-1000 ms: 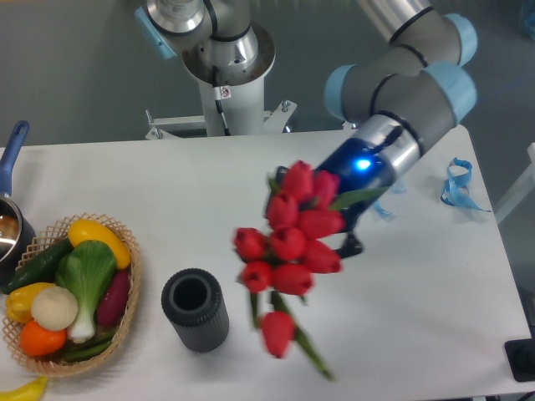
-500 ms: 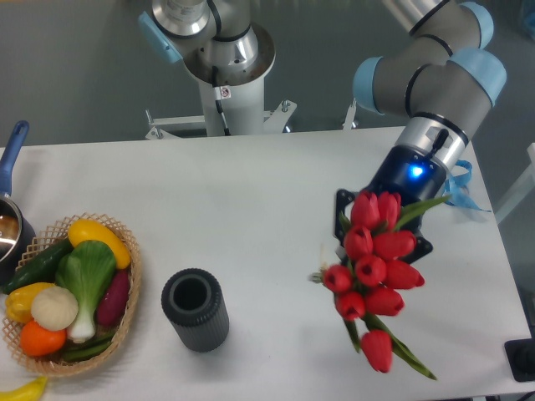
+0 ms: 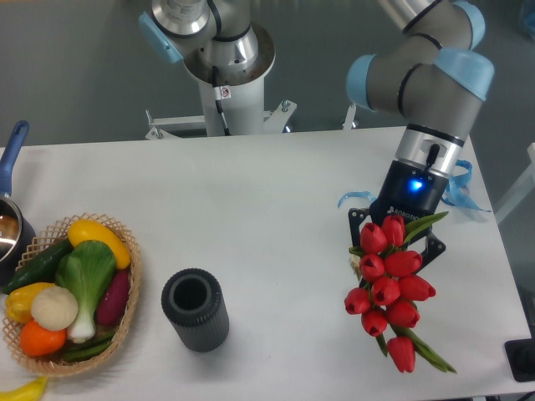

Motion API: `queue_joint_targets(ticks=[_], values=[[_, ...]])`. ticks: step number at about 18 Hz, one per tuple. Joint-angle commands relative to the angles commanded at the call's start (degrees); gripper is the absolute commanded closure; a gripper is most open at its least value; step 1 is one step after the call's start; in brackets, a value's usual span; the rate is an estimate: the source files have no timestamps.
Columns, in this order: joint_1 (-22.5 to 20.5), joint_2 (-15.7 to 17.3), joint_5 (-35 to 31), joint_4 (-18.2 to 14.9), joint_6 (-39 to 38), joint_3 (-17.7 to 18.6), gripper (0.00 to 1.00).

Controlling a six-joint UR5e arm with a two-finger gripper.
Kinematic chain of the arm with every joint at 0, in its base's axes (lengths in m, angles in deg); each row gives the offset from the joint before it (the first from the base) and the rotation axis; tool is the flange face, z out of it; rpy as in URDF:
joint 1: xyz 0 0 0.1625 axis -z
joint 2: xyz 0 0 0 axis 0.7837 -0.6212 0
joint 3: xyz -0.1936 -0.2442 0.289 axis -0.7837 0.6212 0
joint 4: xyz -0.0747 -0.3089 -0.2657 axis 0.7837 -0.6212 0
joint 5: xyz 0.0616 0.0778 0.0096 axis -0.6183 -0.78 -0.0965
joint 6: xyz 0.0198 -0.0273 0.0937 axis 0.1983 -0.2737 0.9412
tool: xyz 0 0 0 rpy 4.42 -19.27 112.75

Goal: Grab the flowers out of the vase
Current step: 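Carry the held tulips away from the vase and hold them up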

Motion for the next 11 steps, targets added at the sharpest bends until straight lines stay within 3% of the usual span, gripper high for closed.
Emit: queue_joint_targets(ticks=[4, 8, 11], values=[[2.63, 0.79, -12.41, 0.0, 1.33, 2.2, 0.69], [3.51, 0.79, -18.48, -0.09, 1.42, 2.47, 0.68], [3.96, 0.79, -19.37, -0.61, 1.85, 2.56, 0.68]])
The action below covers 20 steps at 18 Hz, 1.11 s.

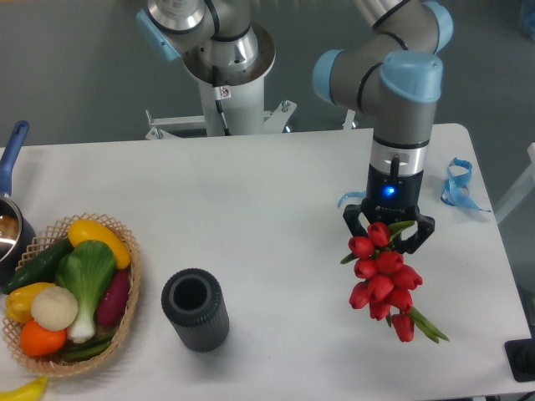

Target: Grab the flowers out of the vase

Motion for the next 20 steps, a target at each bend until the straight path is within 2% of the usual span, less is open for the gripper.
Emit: queue_joint_targets(ticks=[6, 9, 13, 14, 20], values=[[1.32, 1.4, -6.67, -7.99, 5.19, -0.7, 0.66], [1.32, 1.76, -7.3, -13.96, 5.54, -2.63, 0.65], [1.58, 1.23, -9.93, -21.52, 5.54, -6.93, 0.63], [1.76, 1.06, -10.28, -22.32, 5.54, -7.47, 0.63], [1.85, 0.88, -10.73, -22.07, 5.54, -7.47, 0.63]])
